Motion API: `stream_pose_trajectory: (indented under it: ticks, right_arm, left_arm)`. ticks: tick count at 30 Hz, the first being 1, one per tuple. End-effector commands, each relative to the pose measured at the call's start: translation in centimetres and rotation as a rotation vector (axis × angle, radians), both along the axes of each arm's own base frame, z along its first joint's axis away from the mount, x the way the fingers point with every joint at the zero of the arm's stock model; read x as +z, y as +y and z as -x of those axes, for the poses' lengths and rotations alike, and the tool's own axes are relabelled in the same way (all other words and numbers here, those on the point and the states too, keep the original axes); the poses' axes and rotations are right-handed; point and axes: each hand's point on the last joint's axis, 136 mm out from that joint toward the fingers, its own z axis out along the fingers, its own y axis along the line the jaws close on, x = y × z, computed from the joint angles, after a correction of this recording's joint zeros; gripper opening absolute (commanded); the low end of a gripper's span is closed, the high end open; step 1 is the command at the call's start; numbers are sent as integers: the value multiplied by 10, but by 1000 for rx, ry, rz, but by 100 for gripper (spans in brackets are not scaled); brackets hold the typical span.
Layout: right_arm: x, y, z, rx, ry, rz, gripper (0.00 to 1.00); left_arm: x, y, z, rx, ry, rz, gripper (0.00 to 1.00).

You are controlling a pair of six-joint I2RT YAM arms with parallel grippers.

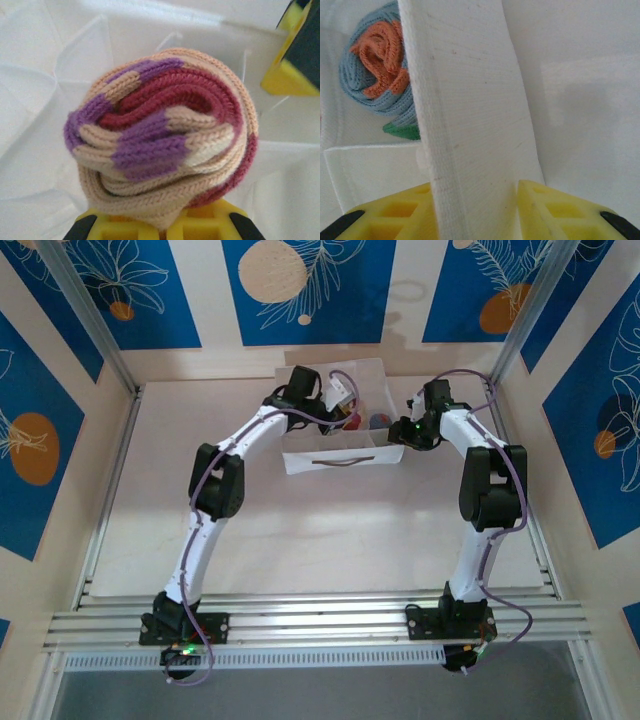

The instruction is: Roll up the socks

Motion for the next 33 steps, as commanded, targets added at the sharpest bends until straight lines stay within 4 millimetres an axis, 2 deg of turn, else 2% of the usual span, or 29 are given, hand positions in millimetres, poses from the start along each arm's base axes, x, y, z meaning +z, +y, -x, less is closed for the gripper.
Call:
stream_pose_trajectory:
  ticks: [1, 13, 18, 23, 29, 33]
  right_arm:
    - [-9, 8, 3, 22, 36, -14, 42]
    - [-12, 7, 5, 27, 46, -14, 42]
    - [-11, 4, 4, 22, 44, -15, 42]
    - [-11, 3, 2, 16, 44, -15, 42]
    - [-12, 2, 2, 13, 50, -16, 42]
    - [-14, 2, 3, 13, 57, -14, 43]
  left_arm:
    - [14, -10, 2, -25, -5, 44, 0]
    - [-38, -4, 4, -10, 94, -7, 0]
    - [-49, 6, 0, 13, 106, -17, 0]
    - [-40, 11, 3, -3, 87, 13, 0]
    - [-12, 15, 10, -50, 10, 101, 0]
    - [-1, 15, 14, -64, -11, 123, 0]
